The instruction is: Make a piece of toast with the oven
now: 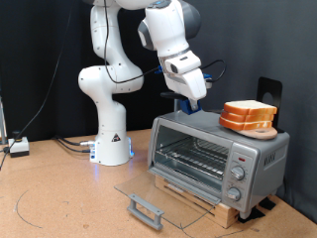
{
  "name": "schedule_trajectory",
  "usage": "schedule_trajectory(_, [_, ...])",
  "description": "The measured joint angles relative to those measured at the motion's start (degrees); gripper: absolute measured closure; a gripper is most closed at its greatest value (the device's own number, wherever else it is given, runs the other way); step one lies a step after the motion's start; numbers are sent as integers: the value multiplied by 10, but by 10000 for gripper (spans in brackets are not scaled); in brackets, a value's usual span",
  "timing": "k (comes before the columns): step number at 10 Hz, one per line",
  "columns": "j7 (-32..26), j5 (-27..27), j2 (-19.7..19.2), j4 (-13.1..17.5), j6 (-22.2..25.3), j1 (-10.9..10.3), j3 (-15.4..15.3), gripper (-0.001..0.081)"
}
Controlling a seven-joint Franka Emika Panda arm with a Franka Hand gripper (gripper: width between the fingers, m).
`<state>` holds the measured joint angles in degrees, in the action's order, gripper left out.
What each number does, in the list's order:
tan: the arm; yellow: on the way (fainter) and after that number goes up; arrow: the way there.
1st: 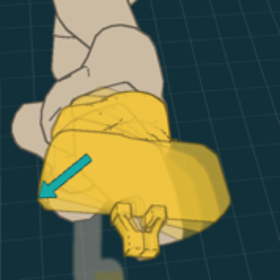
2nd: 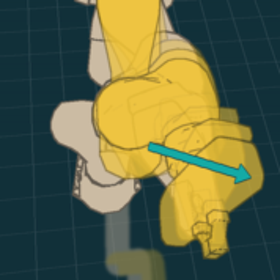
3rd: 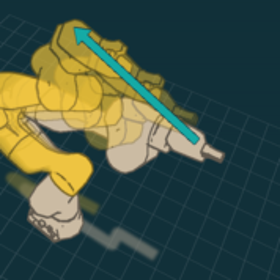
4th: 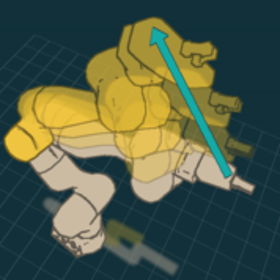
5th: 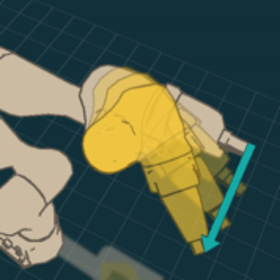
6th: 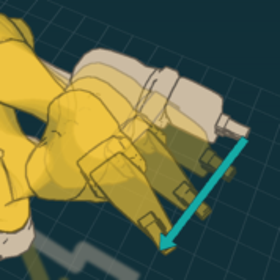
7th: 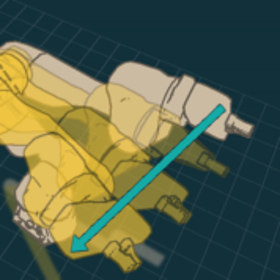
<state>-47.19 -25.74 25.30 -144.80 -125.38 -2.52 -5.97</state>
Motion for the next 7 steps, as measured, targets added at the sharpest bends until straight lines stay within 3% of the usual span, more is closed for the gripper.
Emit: schedule_trajectory(7, [62, 0, -37, 35, 7, -1, -48, 410])
